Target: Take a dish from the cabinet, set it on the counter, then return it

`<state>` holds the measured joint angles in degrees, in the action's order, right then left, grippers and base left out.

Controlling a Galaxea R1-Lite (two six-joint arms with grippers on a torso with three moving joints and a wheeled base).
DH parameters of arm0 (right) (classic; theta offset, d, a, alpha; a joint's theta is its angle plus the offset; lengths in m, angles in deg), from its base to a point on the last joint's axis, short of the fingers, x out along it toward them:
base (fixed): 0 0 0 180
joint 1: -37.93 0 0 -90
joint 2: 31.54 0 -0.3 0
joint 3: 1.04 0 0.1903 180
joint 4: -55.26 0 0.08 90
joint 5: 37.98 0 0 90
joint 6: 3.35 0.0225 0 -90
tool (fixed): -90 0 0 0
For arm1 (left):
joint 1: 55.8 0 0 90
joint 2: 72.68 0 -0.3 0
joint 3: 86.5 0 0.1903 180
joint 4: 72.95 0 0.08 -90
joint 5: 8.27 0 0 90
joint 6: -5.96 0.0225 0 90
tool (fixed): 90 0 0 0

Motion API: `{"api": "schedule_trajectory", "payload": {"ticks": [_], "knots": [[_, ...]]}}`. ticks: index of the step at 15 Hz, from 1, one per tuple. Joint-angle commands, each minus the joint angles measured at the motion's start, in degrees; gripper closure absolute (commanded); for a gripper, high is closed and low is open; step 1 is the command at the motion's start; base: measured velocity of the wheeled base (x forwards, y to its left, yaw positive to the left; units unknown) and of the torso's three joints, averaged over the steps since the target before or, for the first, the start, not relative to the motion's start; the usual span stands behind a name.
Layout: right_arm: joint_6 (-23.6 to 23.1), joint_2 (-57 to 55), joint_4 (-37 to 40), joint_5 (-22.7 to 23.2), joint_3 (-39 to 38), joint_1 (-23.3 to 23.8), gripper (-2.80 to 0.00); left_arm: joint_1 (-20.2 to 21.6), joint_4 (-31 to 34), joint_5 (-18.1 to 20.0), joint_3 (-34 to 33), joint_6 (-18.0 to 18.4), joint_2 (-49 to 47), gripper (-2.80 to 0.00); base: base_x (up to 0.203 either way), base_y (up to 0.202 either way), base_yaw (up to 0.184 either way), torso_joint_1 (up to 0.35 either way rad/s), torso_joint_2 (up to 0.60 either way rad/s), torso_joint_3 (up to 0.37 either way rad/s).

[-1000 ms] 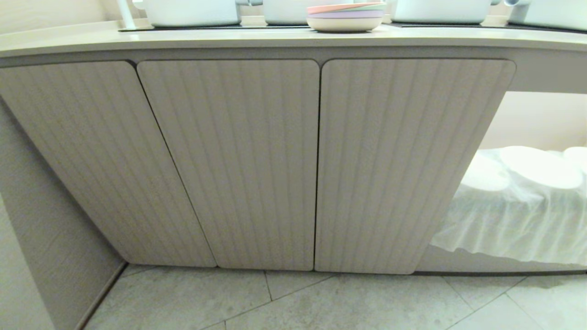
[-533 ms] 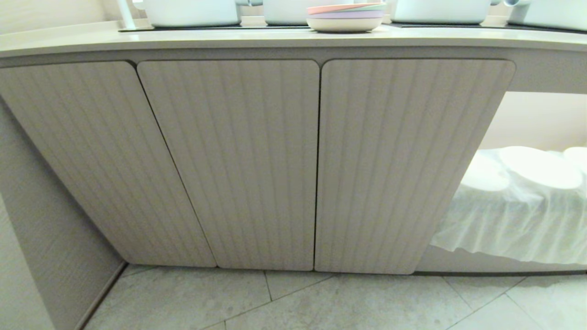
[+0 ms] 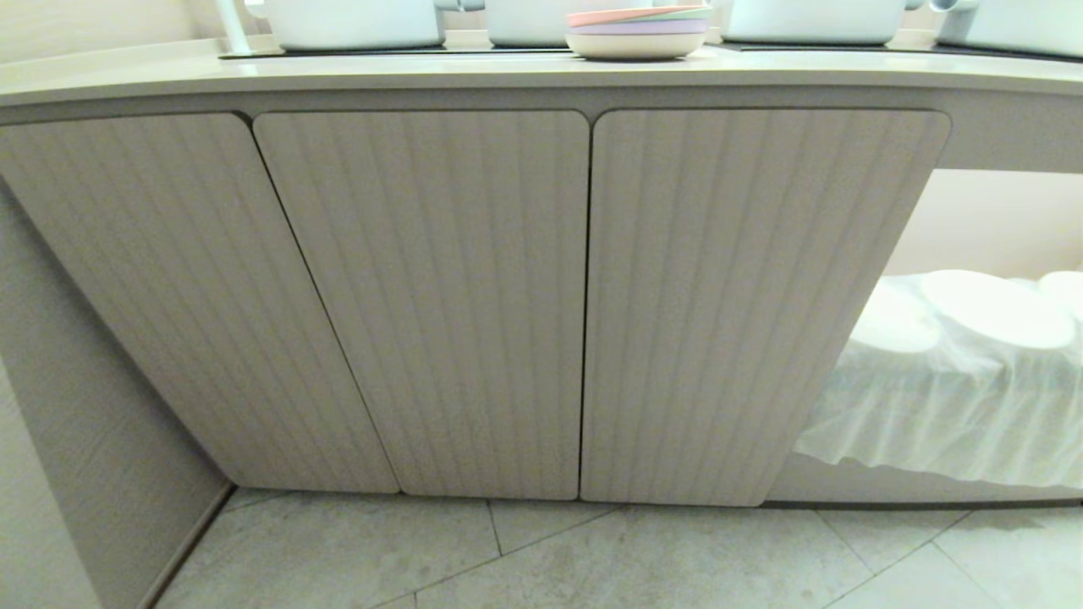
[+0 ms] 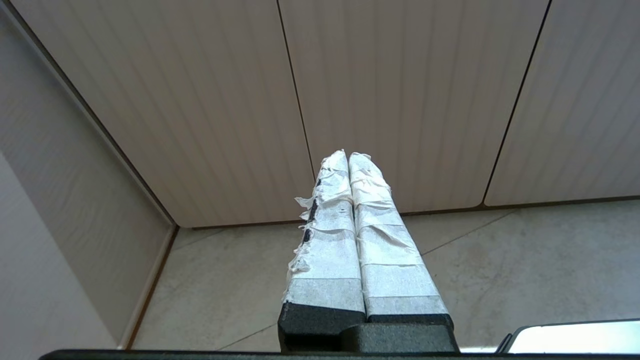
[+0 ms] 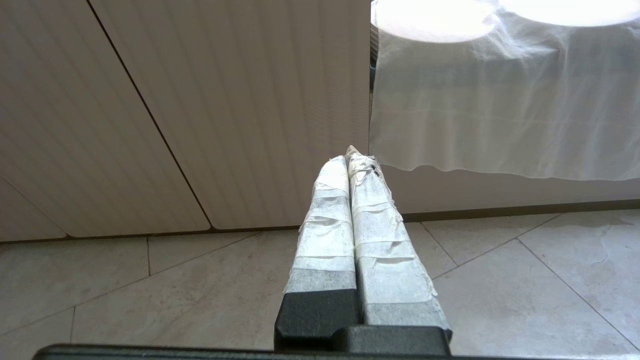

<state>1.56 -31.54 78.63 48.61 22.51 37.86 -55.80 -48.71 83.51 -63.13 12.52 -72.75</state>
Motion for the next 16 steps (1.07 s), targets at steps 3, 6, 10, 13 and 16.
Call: {"api": "schedule_trajectory", "payload": {"ticks": [3, 6, 10, 13, 16], "knots": [[0.0, 0.0, 0.0, 0.0, 0.0, 0.0, 0.00, 0.0, 0.0, 0.0, 0.0, -0.1, 0.0, 0.00, 0.000, 0.000, 0.000, 0.000, 0.00, 0.000], [0.0, 0.0, 0.1, 0.0, 0.0, 0.0, 0.00, 0.0, 0.0, -0.2, 0.0, -0.1, 0.0, 0.00, 0.000, 0.000, 0.000, 0.000, 0.00, 0.000], [0.0, 0.0, 0.0, 0.0, 0.0, 0.0, 0.00, 0.0, 0.0, -0.2, 0.0, -0.1, 0.0, 0.00, 0.000, 0.000, 0.000, 0.000, 0.00, 0.000], [0.0, 0.0, 0.0, 0.0, 0.0, 0.0, 0.00, 0.0, 0.0, -0.2, 0.0, -0.1, 0.0, 0.00, 0.000, 0.000, 0.000, 0.000, 0.00, 0.000], [0.0, 0.0, 0.1, 0.0, 0.0, 0.0, 0.00, 0.0, 0.0, -0.2, 0.0, -0.1, 0.0, 0.00, 0.000, 0.000, 0.000, 0.000, 0.00, 0.000]]}}
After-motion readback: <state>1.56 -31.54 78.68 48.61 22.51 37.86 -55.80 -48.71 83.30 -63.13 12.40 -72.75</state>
